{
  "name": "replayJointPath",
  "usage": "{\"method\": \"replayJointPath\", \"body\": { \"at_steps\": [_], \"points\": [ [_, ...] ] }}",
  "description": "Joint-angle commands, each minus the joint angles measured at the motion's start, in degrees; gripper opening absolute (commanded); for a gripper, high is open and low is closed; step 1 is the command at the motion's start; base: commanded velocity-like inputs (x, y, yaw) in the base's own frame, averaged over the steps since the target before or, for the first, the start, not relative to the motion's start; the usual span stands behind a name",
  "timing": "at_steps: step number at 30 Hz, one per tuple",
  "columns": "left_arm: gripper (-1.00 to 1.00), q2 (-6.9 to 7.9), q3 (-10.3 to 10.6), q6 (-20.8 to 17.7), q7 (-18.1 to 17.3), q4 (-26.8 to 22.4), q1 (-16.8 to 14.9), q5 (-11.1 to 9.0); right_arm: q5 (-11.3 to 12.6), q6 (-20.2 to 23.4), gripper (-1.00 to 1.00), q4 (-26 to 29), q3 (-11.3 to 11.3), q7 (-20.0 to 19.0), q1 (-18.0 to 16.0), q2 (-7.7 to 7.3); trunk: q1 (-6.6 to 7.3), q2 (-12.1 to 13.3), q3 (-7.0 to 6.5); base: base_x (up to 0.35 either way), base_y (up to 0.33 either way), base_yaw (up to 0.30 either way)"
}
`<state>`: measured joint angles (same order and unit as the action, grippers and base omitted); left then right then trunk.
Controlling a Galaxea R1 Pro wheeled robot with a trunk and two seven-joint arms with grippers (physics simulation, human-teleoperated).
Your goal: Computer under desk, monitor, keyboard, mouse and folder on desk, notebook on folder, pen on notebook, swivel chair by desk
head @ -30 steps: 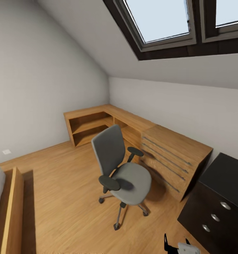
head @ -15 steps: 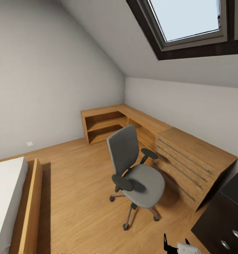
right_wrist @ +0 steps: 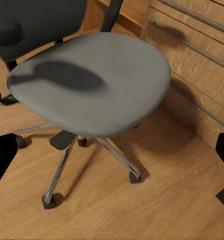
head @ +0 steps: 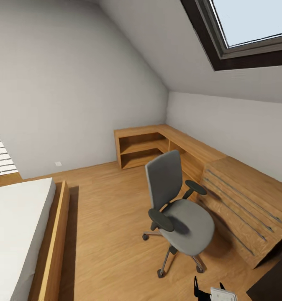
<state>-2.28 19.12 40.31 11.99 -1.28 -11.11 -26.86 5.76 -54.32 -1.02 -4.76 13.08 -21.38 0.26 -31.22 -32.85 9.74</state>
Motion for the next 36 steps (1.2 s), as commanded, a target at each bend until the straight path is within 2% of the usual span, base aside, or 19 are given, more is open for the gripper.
{"method": "replayJointPath", "body": {
  "at_steps": [1,15,36],
  "points": [
    [1.00,-0.01,0.44,0.12,0.40,0.04,-0.05,-0.20,0.57,-0.23,1.00,-0.12,-0.51,0.02,-0.07,0.01,-0.04,-0.08,0.09,0.282,0.000,0.285],
    [1.00,-0.08,0.50,0.14,0.17,0.05,-0.05,-0.17,0.66,-0.26,1.00,-0.12,-0.51,0.03,-0.07,0.01,-0.04,-0.08,0.09,0.287,0.000,0.285],
    [1.00,-0.09,0.49,0.13,-0.04,0.05,-0.05,-0.20,0.66,-0.21,1.00,-0.12,-0.51,0.03,-0.07,-0.06,-0.04,-0.08,0.09,0.028,0.005,0.286]
  ]
}}
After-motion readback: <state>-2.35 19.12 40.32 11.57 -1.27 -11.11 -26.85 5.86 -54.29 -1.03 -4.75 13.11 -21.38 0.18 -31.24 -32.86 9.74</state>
